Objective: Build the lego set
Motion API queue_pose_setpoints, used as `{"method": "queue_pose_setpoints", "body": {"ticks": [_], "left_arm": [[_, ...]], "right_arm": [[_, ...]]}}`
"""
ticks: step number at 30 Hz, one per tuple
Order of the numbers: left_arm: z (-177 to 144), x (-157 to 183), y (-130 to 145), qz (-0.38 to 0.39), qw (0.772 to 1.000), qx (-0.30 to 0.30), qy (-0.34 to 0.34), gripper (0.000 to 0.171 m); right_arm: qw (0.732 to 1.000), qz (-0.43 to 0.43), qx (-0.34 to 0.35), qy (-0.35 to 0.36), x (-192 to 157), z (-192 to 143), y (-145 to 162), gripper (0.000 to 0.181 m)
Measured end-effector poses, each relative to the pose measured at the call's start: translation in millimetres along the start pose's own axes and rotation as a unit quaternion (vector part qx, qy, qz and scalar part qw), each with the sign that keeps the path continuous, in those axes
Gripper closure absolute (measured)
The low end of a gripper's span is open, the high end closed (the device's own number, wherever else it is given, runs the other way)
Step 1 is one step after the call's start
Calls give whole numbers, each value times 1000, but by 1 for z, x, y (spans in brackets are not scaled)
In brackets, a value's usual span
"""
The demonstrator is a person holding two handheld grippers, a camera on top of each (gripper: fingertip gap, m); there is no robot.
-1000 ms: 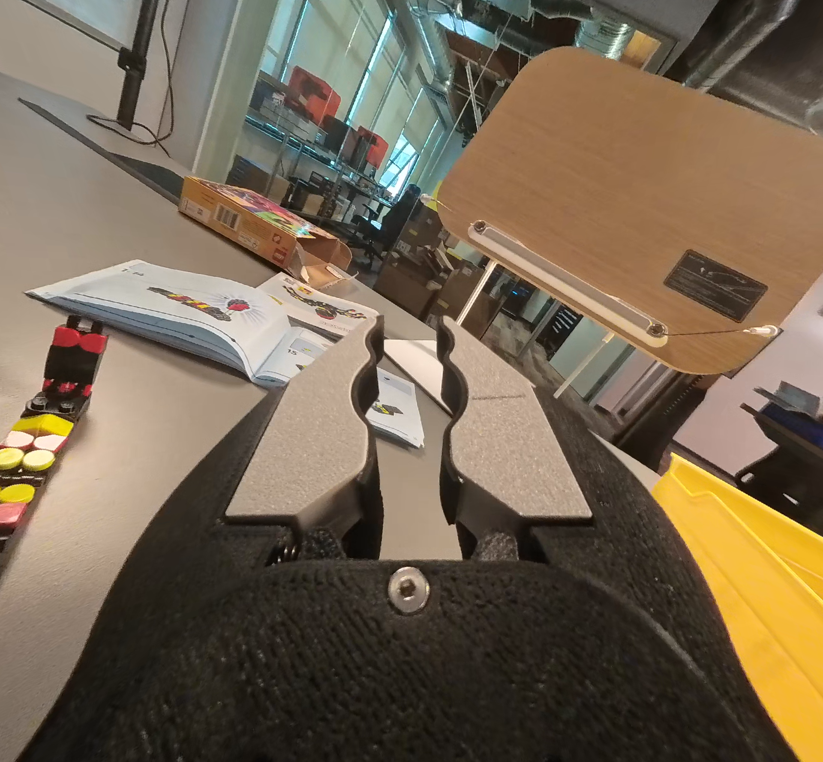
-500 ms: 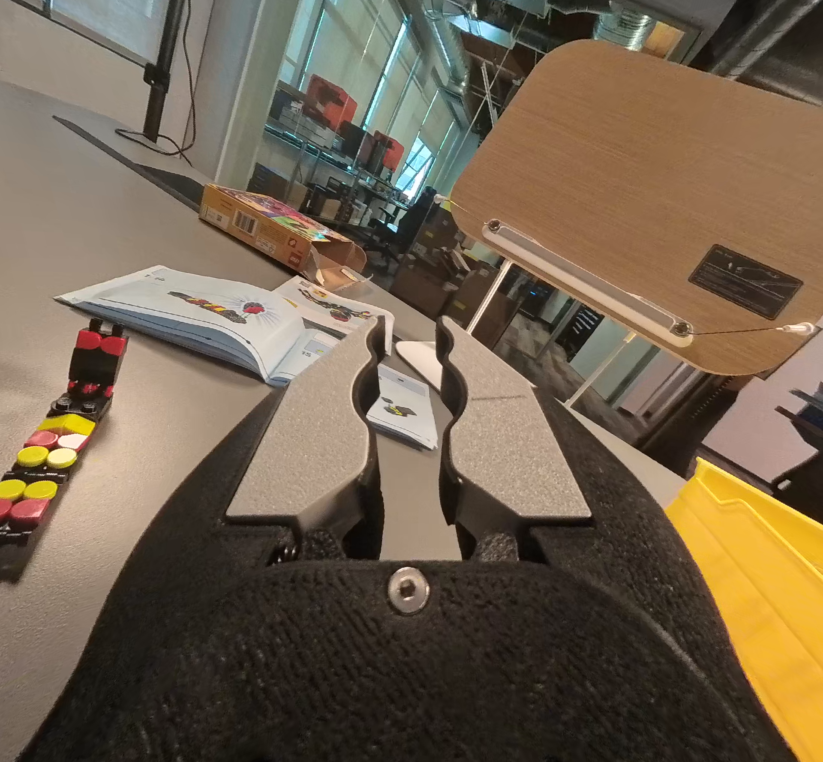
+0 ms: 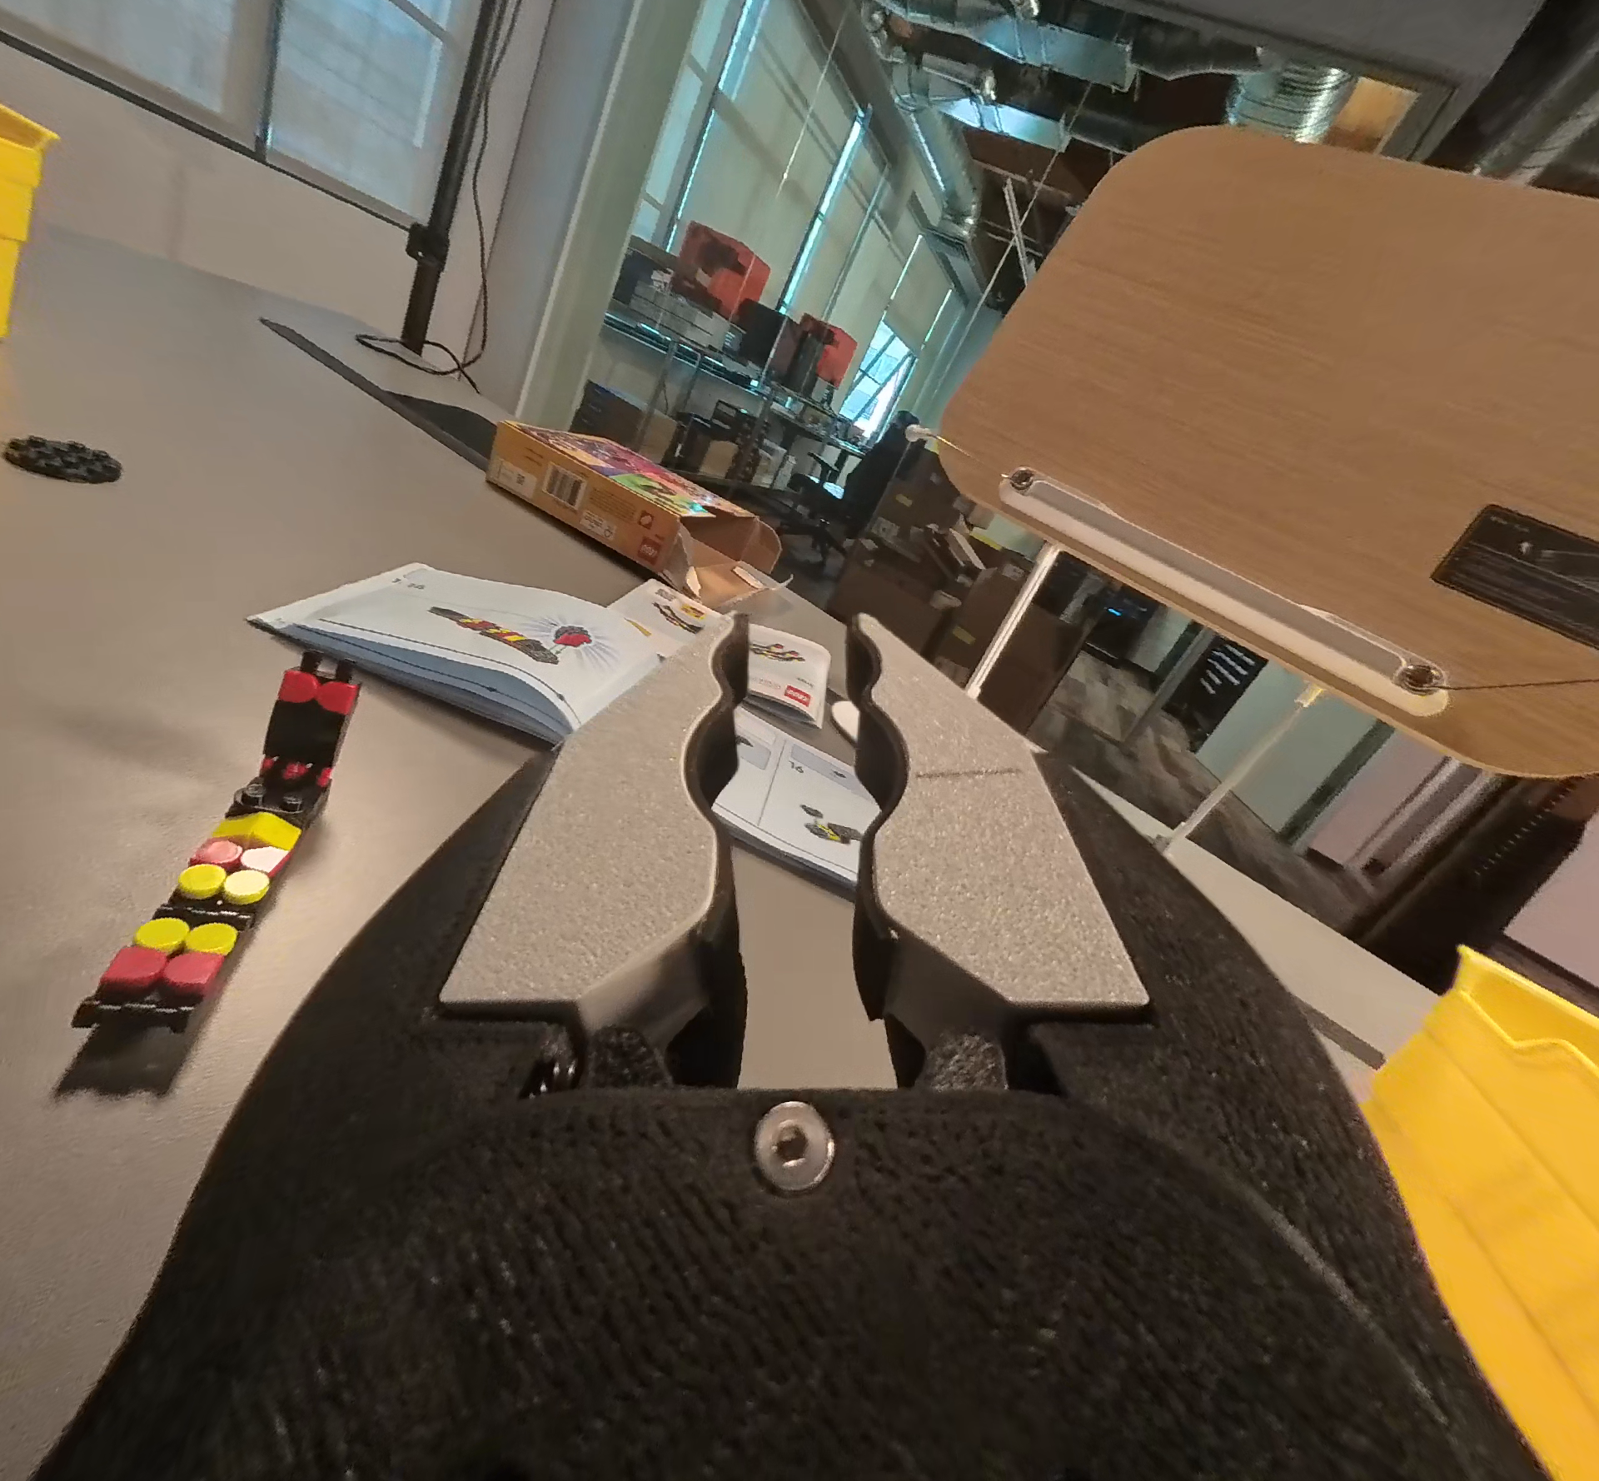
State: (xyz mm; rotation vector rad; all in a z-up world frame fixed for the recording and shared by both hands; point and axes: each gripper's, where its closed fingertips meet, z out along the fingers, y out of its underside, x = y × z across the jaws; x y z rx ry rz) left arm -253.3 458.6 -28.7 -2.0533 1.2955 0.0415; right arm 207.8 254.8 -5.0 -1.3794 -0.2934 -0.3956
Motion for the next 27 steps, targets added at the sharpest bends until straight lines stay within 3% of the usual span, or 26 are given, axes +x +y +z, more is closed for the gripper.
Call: {"method": "queue_pose_setpoints", "body": {"ticks": [2,7,15,23,27], "left_arm": [[18,5,18,-50,997,-50,41,148],[48,2,52,-117,980,-137,88,148],[58,-17,46,-172,974,-119,83,154],[70,-11,65,-173,964,-181,94,153],[69,-7,64,-184,962,-178,99,165]], "right_arm": [[1000,4,1,-3,0,0,0,161],[1000,8,5,-12,-4,-2,-2,162],[1000,6,6,-20,-6,-1,-3,162],[1000,0,5,-23,-8,-1,-2,162],[1000,0,5,-23,-9,-1,-2,162]]}}
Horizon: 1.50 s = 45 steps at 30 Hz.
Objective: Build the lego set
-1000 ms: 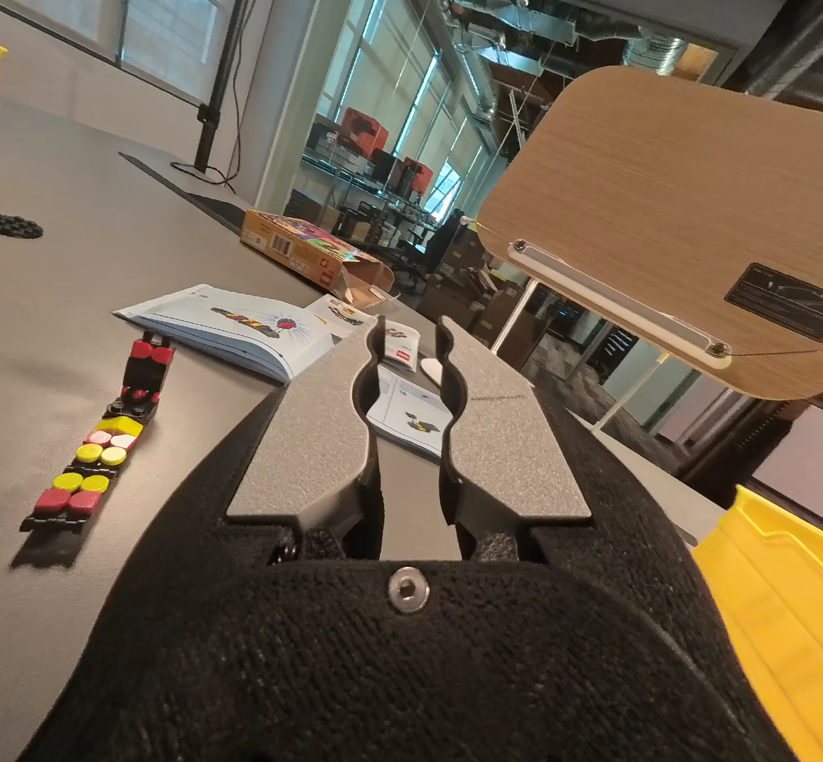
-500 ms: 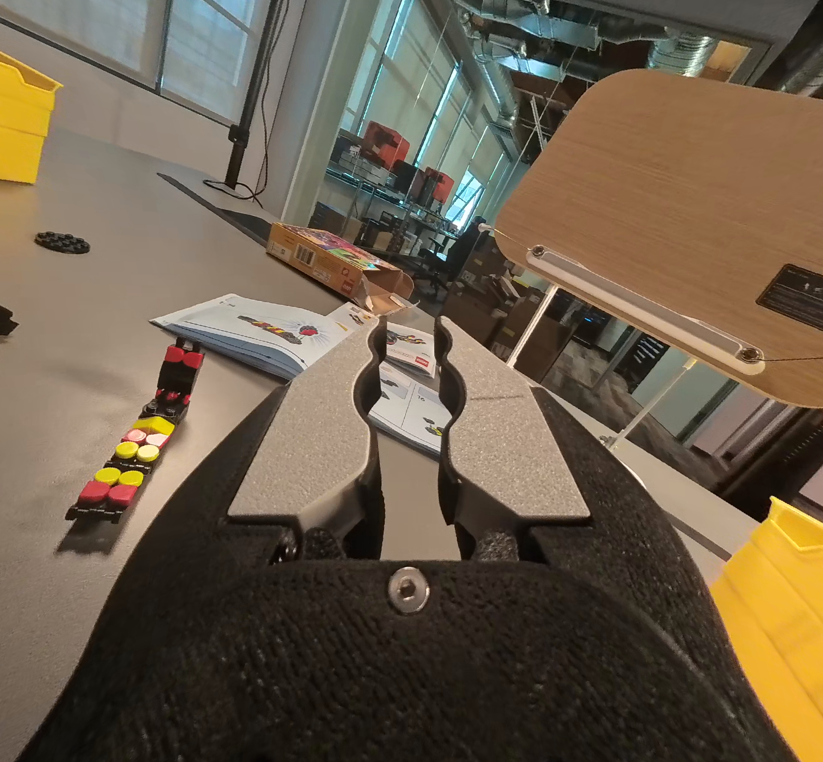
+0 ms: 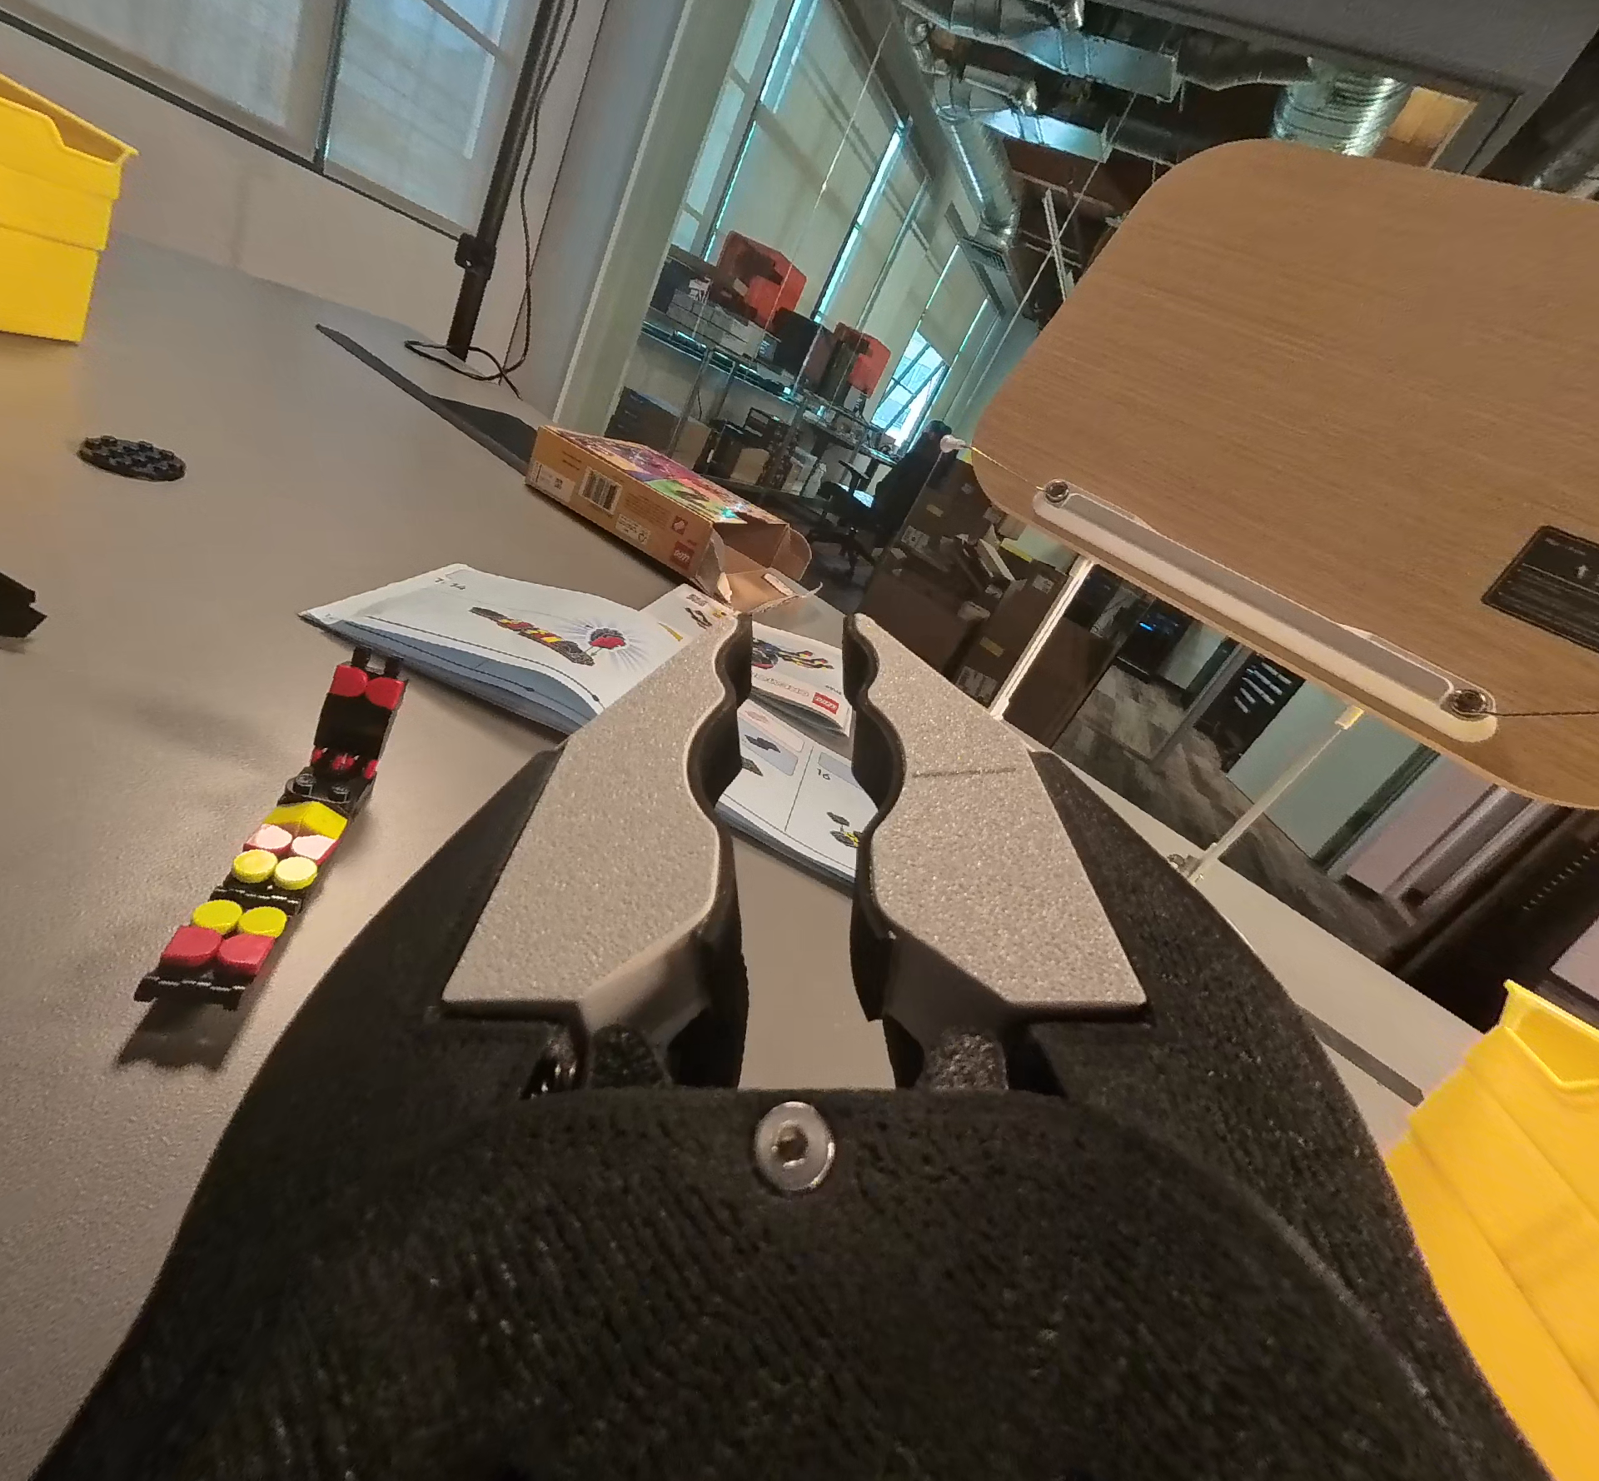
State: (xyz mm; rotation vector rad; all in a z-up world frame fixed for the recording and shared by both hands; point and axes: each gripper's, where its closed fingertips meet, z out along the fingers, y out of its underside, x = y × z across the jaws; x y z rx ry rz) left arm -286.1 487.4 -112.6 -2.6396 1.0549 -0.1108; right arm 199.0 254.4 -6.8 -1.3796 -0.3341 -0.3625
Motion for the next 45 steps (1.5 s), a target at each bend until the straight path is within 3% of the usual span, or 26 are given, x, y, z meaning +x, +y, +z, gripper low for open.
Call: {"method": "queue_pose_setpoints", "body": {"ticks": [3,5,8,11,13,15,18,21,27,35,40,45], "left_arm": [[-1,0,2,17,1000,-10,-14,165],[-9,-4,-6,23,999,22,-39,165],[-68,13,-40,33,982,169,-82,165],[-154,75,-63,64,935,339,-82,165],[-184,132,-66,116,909,395,-64,165],[-177,202,-63,195,900,389,-5,165],[-126,303,-40,315,893,299,122,165],[-76,354,-22,383,883,213,170,165],[-38,383,-17,414,877,157,185,165],[-8,388,-3,428,878,105,186,164],[-10,391,-10,423,875,141,188,163],[-39,388,-35,401,859,261,184,127]], "right_arm": [[1000,-1,1,-2,-1,0,-1,162],[1000,-1,3,-4,-2,0,-1,162],[1000,0,4,-3,-1,-1,-2,162],[1000,2,2,5,1,-1,-1,162],[1000,4,2,10,3,-2,-1,163],[1000,4,4,12,4,-2,-2,163],[1000,-1,6,9,1,-3,-3,163],[1000,-7,8,5,-2,-4,-5,163],[1000,-12,7,-1,-5,-3,-5,164],[1000,-8,4,-5,-6,-2,-3,164],[1000,-18,3,-6,-8,-1,-3,164],[999,-12,27,-33,-16,-4,-11,158]]}}
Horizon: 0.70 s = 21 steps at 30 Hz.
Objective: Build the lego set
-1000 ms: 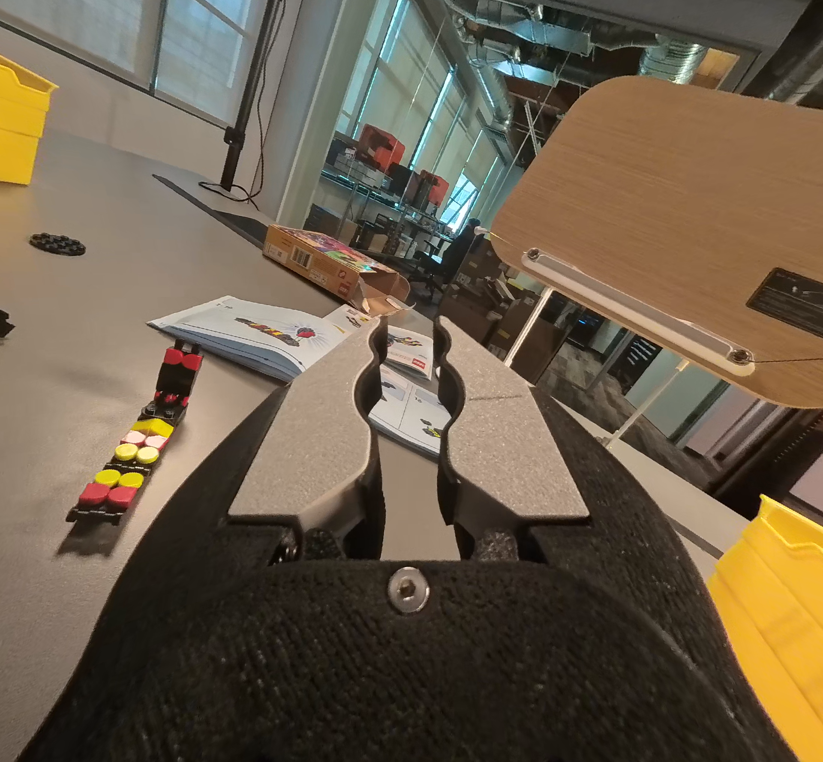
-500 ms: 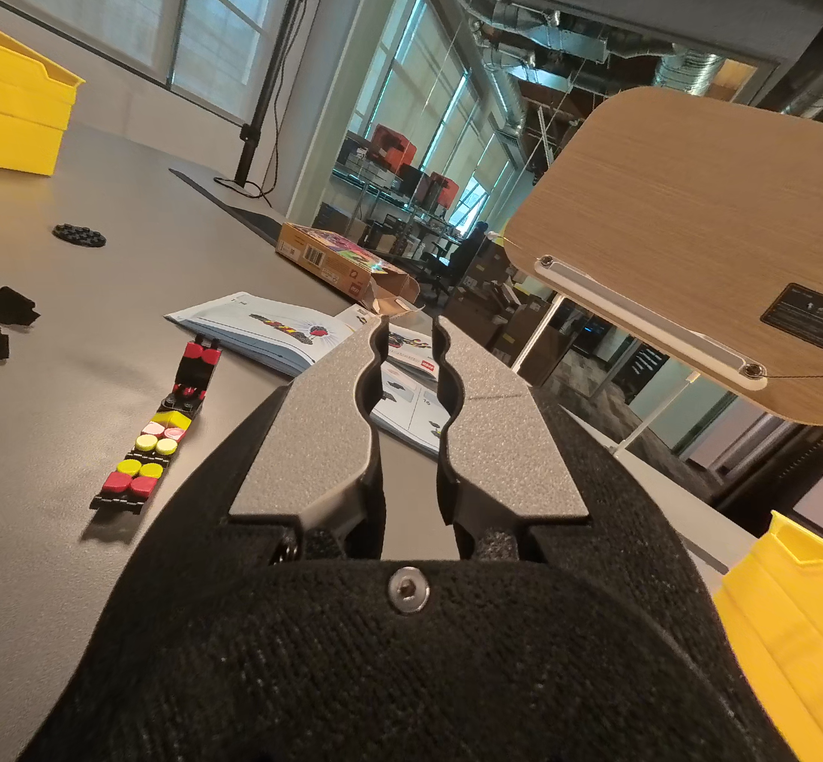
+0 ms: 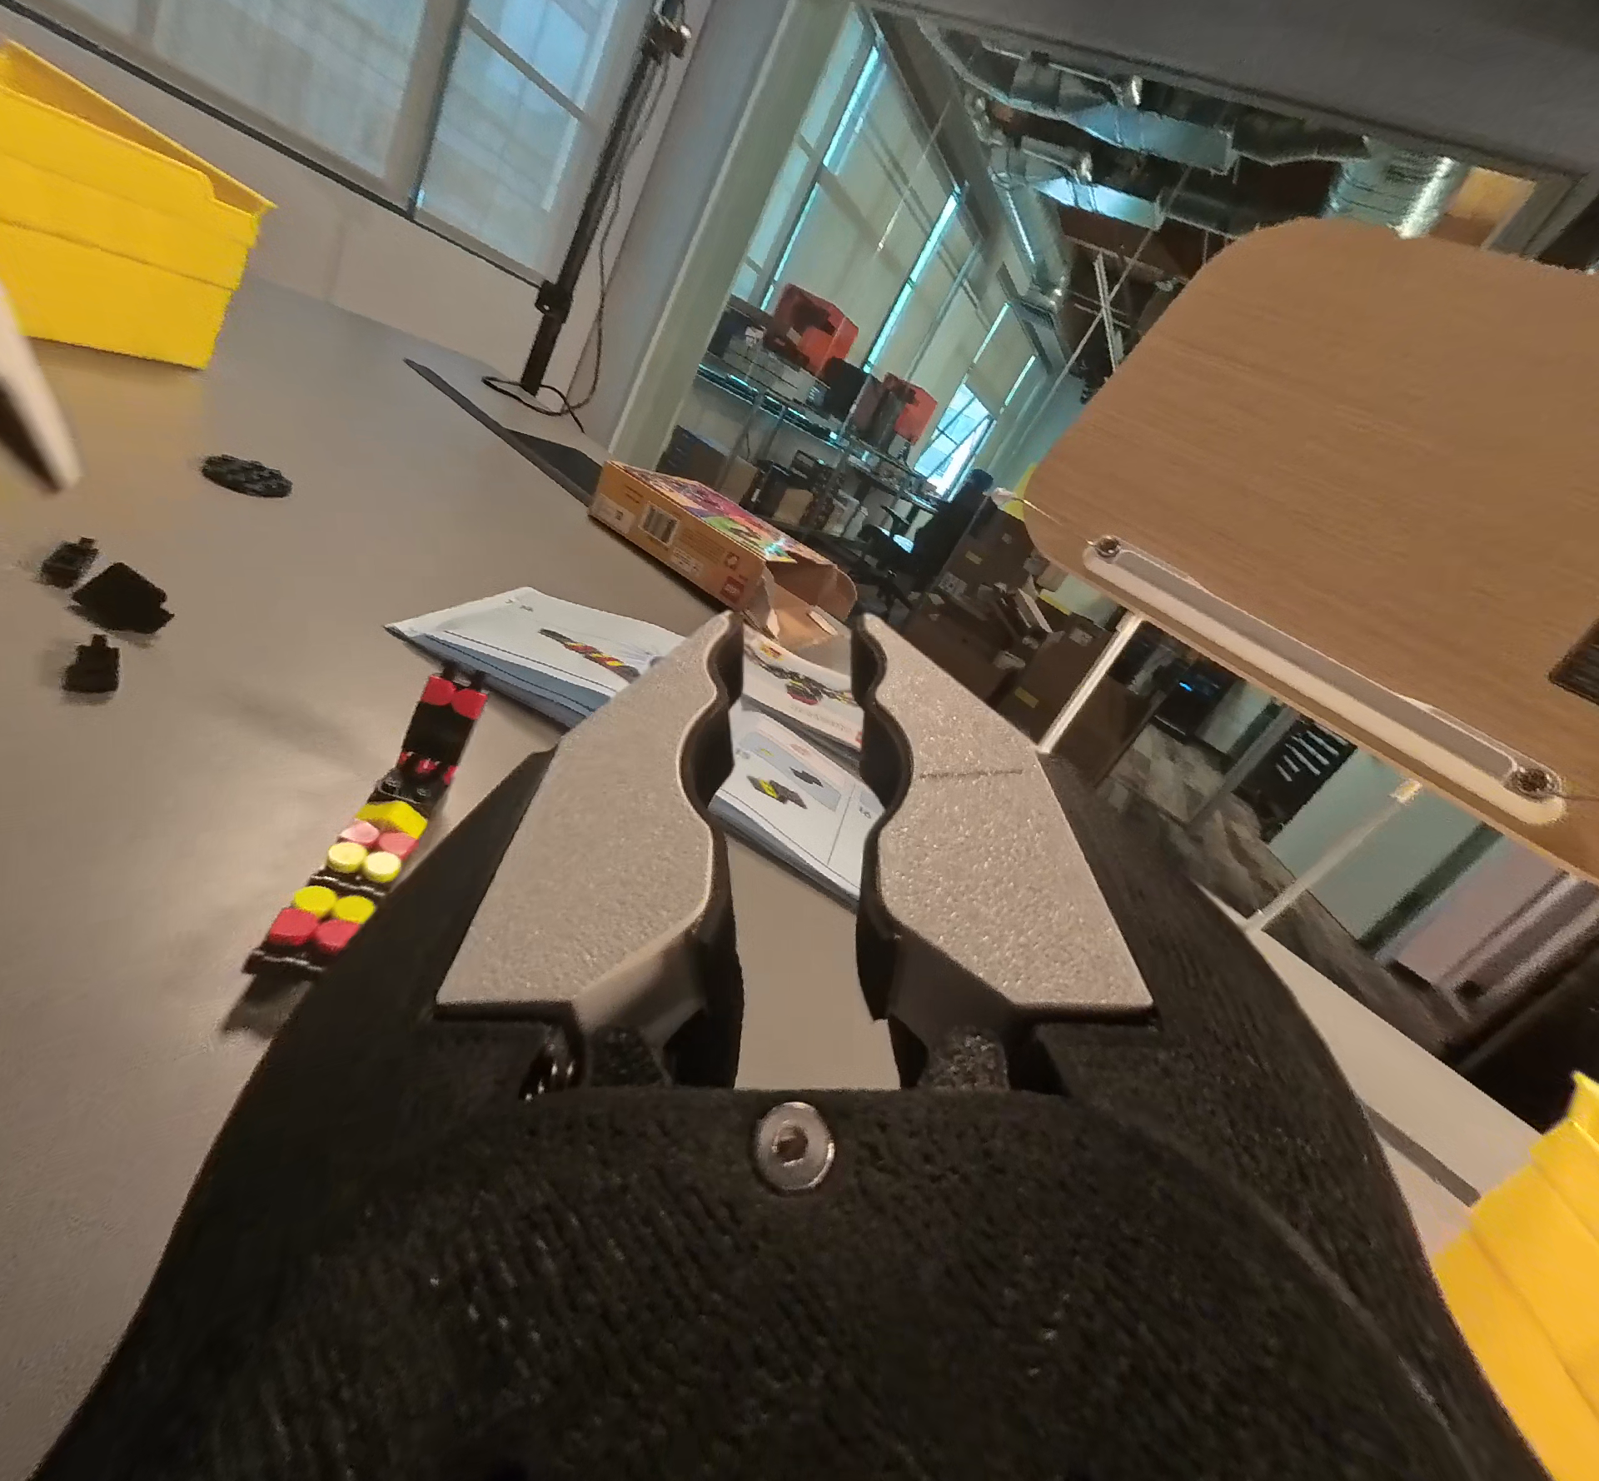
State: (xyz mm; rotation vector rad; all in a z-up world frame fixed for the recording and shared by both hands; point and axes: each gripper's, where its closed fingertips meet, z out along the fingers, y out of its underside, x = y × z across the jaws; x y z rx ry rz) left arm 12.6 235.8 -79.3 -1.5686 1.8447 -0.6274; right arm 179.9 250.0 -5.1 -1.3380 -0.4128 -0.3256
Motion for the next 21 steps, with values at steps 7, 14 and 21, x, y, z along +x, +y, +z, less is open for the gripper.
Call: {"method": "queue_pose_setpoints", "body": {"ticks": [7,14,21], "left_arm": [[-41,-39,-3,-46,988,139,-48,116],[-25,-30,48,-49,998,38,0,108],[-16,-16,69,-9,1000,-6,25,125]], "right_arm": [[997,-66,15,-44,-33,0,-13,153],[978,-38,0,-205,-119,-6,-34,155],[917,67,-108,-378,-193,-21,-37,155]]}}
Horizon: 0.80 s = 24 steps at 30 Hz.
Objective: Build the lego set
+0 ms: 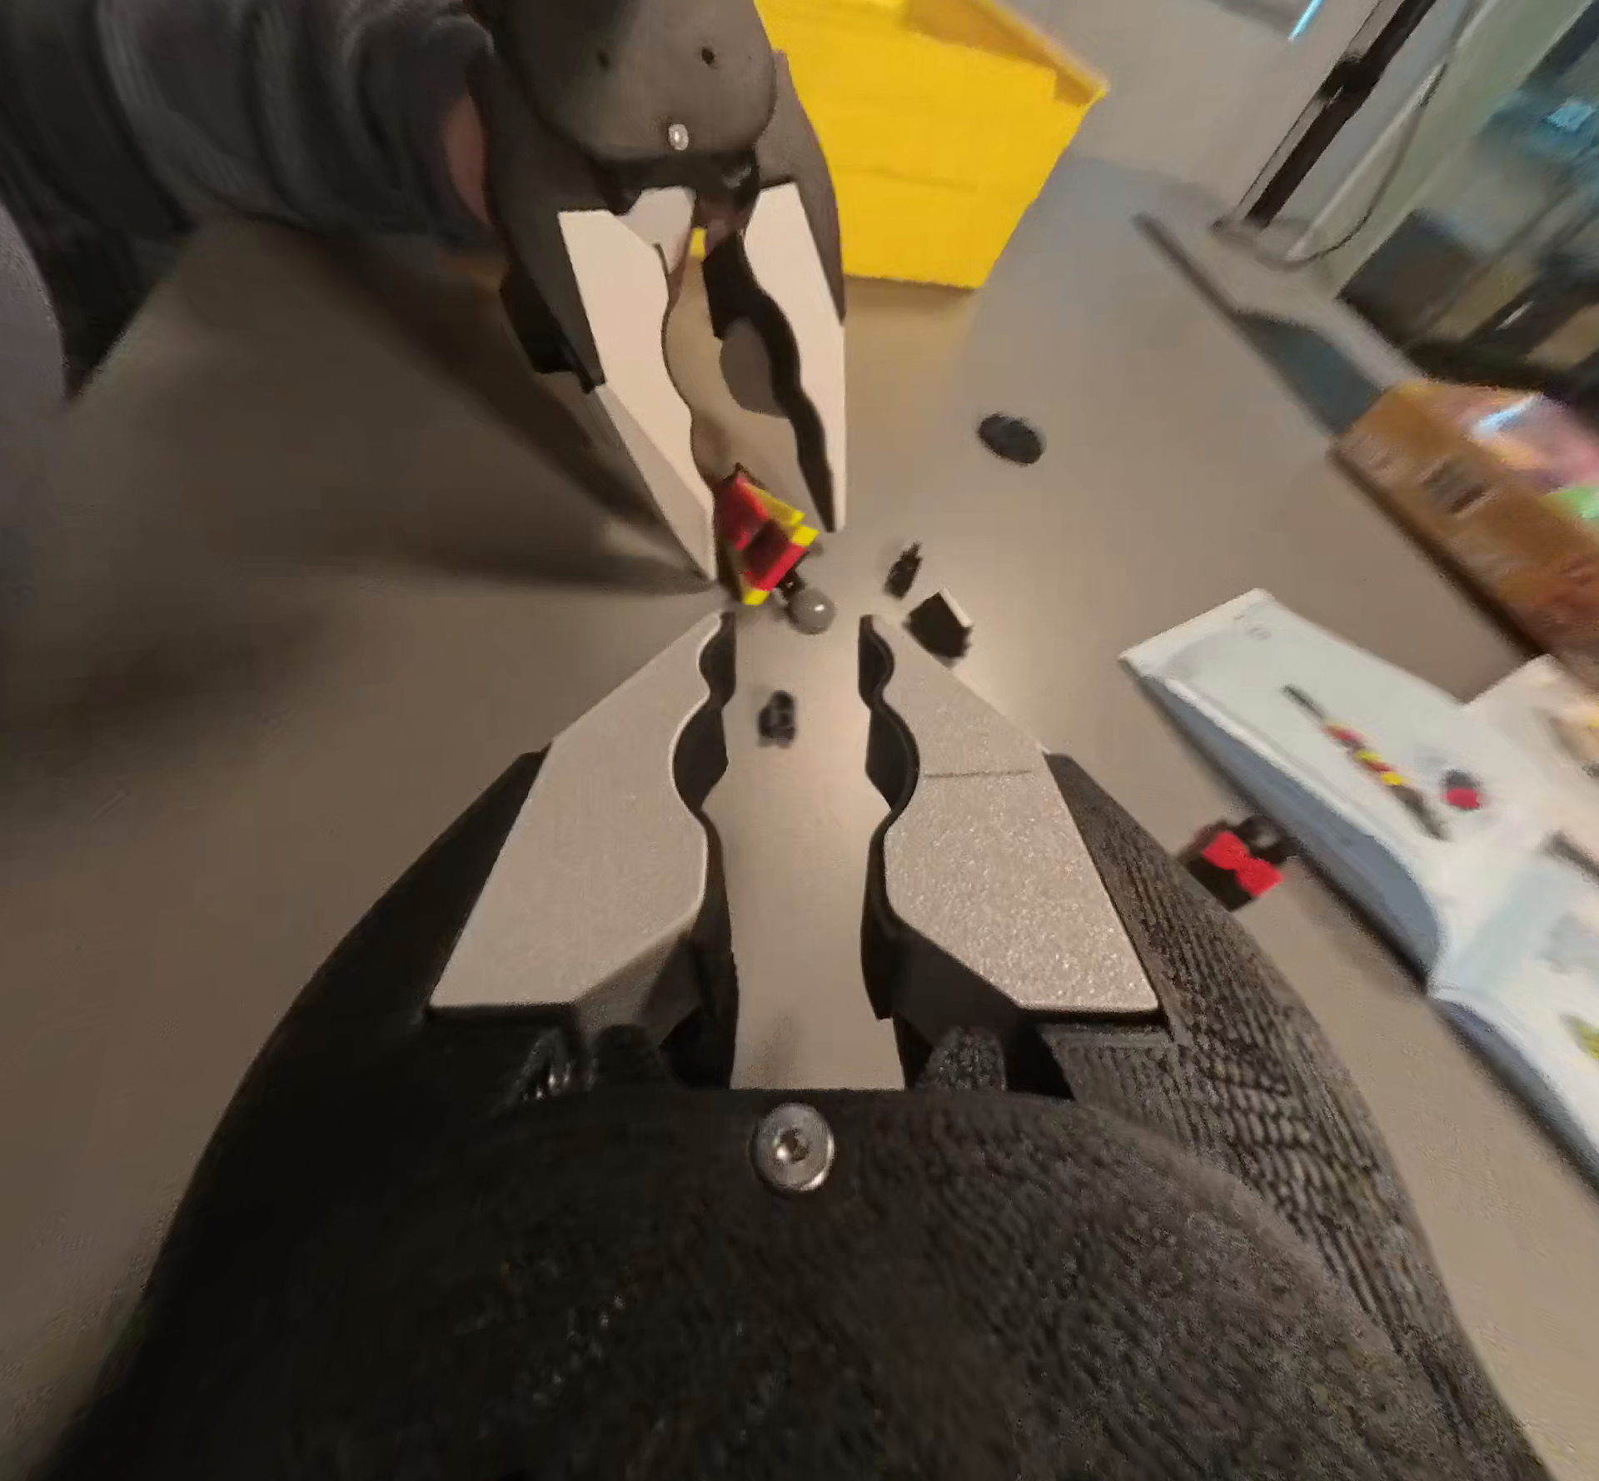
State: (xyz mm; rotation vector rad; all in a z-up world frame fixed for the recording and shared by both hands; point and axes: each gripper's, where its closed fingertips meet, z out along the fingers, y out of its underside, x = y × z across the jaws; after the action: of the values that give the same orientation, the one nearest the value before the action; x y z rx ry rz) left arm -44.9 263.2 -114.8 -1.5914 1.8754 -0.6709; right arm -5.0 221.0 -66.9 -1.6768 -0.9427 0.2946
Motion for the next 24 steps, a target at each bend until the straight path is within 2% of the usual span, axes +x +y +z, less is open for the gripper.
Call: {"method": "queue_pose_setpoints", "body": {"ticks": [3,6,14,16,18,20,24], "left_arm": [[0,4,1,-8,1000,3,20,134],[-1,5,3,-3,1000,3,23,137],[-3,-3,2,41,999,11,-20,146],[-7,-7,-9,80,994,45,-52,146],[-14,-7,-26,147,979,101,-95,146],[-20,-7,-38,221,954,136,-153,146],[-17,3,-45,339,902,147,-223,146]], "right_arm": [[996,62,-52,-37,-8,8,12,154],[992,88,-84,-40,-6,13,21,154],[995,66,-70,-8,-2,17,15,154],[997,53,-61,6,0,16,12,152],[999,29,-33,25,3,14,3,152],[999,-8,4,44,3,10,-7,152],[993,-84,40,74,-1,8,-18,153]]}}
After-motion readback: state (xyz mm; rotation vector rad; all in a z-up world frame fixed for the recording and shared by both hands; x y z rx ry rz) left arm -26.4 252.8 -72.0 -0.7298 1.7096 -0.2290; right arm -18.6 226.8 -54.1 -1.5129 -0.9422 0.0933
